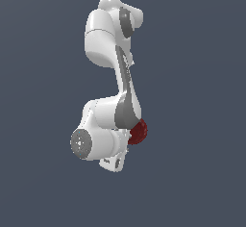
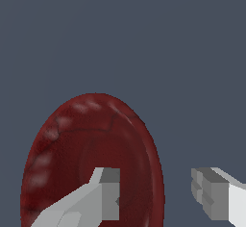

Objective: Pick up the object and move it to a goal position.

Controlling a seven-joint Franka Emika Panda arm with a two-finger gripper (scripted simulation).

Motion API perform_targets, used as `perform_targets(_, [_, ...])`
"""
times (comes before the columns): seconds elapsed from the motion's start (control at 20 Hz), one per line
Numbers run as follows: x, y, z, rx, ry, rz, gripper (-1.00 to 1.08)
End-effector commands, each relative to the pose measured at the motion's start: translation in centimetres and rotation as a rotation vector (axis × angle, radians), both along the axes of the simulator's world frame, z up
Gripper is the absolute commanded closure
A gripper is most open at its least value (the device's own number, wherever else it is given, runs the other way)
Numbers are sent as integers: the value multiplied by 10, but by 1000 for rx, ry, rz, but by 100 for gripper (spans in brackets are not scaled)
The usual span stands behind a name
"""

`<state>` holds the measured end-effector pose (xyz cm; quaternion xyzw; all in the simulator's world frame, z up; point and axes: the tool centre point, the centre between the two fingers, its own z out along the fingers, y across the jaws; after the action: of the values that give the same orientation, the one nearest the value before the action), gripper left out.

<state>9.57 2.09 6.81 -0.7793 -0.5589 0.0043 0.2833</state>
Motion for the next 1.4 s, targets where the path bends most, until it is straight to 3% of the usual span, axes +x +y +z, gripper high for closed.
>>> perform_targets(0.0, [-1,2,-2,1,0,1,-20])
perform_targets(0.65, [-9,13,-24,3,-1,3,-20])
perform_targets(0.7, [-9,13,-24,3,-1,3,108])
perform_targets(1.35, [-7,11,-21,3,-11,6,108])
